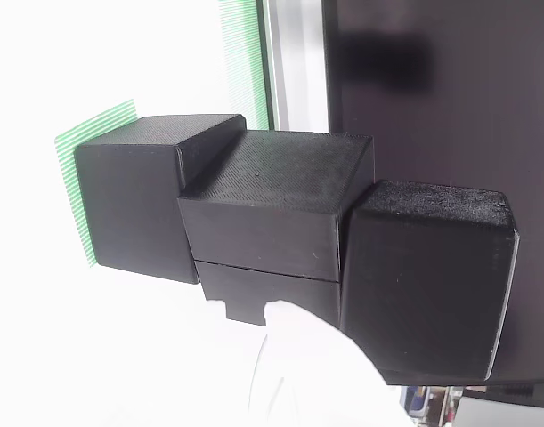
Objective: Stack 3 Blocks on the chosen place.
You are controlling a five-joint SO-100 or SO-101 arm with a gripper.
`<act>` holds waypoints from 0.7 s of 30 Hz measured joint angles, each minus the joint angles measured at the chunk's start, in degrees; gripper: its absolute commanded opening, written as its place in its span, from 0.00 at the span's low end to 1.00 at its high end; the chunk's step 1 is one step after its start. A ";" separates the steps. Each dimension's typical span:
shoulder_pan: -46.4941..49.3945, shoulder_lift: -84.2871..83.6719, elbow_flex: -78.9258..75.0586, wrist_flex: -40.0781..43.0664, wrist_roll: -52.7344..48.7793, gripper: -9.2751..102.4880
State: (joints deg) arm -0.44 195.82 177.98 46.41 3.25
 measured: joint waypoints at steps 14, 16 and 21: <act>-2.99 0.00 0.00 0.35 0.00 0.10; -2.99 0.00 0.00 0.35 0.00 0.10; -2.99 0.00 0.00 0.35 0.00 0.10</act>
State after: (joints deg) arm -3.43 195.82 177.98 46.76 3.25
